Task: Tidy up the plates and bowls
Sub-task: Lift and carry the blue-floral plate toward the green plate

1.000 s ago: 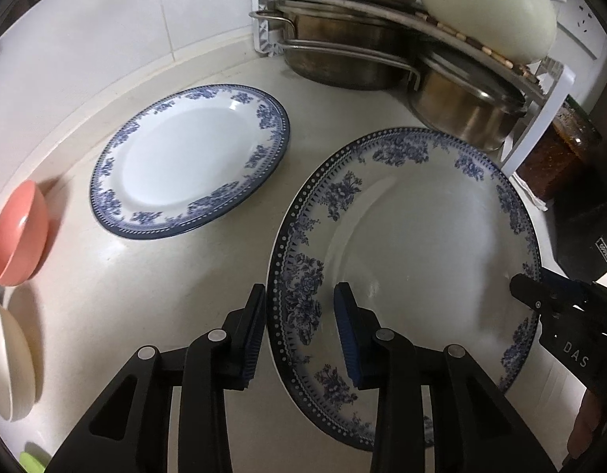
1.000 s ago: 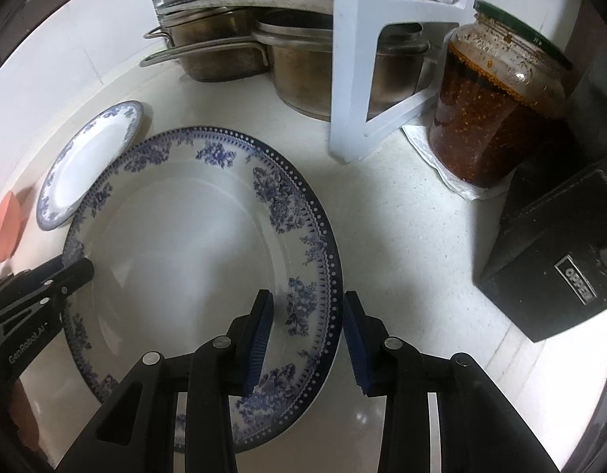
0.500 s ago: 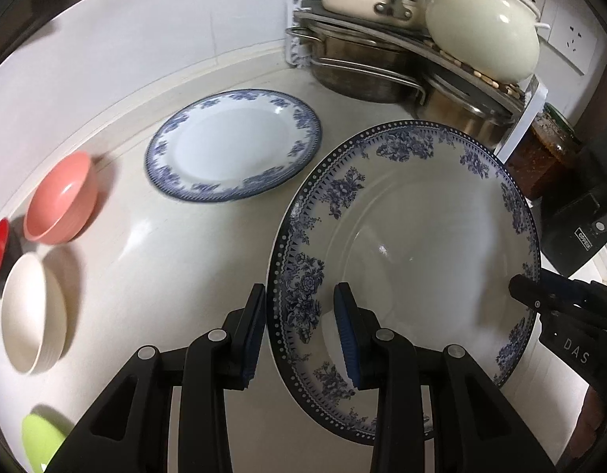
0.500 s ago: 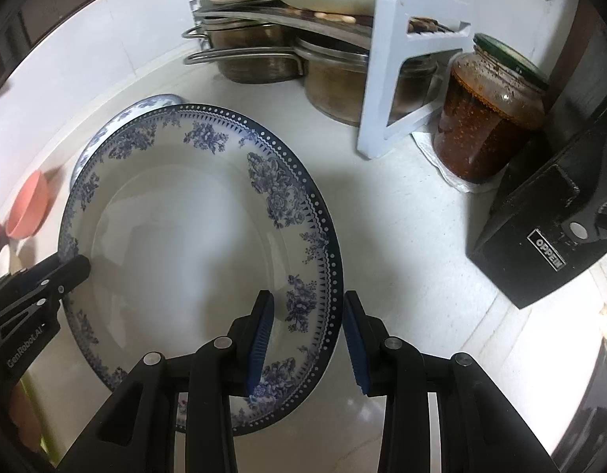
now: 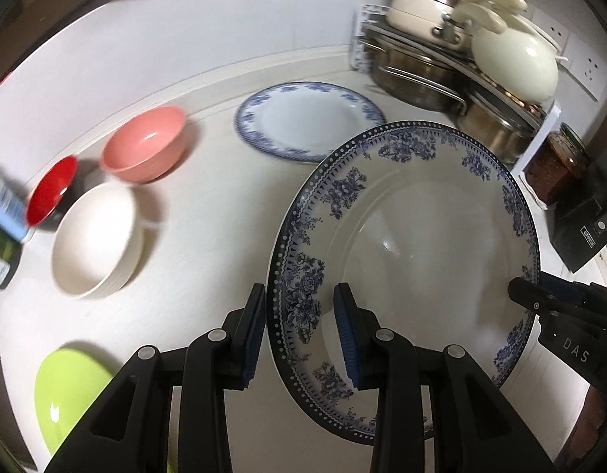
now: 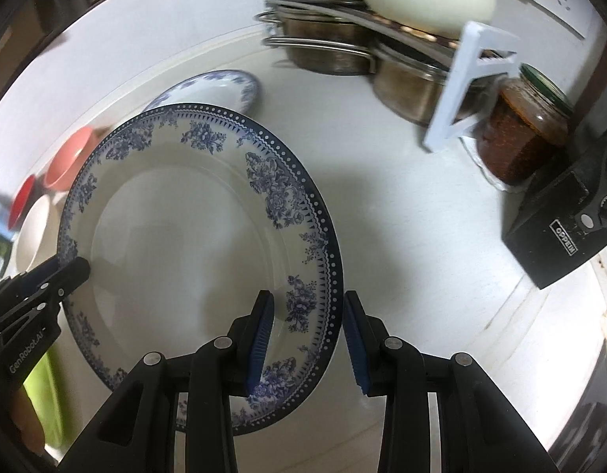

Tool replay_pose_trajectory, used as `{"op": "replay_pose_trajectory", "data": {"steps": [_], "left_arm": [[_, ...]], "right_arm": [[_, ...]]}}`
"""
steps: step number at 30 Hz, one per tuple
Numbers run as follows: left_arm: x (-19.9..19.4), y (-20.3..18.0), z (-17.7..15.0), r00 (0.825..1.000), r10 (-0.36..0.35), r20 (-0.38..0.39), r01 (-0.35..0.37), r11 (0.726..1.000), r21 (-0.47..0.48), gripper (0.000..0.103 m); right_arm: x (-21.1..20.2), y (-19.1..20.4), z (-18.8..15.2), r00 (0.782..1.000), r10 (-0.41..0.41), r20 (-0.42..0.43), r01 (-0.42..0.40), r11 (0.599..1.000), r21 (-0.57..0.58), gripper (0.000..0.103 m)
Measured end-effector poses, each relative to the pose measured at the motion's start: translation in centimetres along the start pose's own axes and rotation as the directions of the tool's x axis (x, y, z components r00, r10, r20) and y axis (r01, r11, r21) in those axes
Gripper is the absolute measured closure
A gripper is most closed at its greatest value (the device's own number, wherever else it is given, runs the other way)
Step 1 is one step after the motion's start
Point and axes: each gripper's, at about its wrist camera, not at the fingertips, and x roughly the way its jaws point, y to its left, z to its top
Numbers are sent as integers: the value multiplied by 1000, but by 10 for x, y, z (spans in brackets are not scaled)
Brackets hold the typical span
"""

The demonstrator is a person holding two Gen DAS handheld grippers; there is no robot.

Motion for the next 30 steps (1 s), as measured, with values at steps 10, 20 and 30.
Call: {"op": "replay_pose_trajectory", "data": {"steps": [10,20,30], "left_arm": [[-28,42,-26,999,46,18,-44,996,-81,69],[-57,91,-53,994,102,34,-95,982,-163,69],[-84,144,-86,984,175,37,-159,950,-268,69]], "right_arm": [[-15,40,-15,999,44,-7,-45,996,-83,66],[-29,91,-24,997,80,5,-78,982,-169,66],[-38,150,-36,991,136,2,-130,952,-277,66]]}}
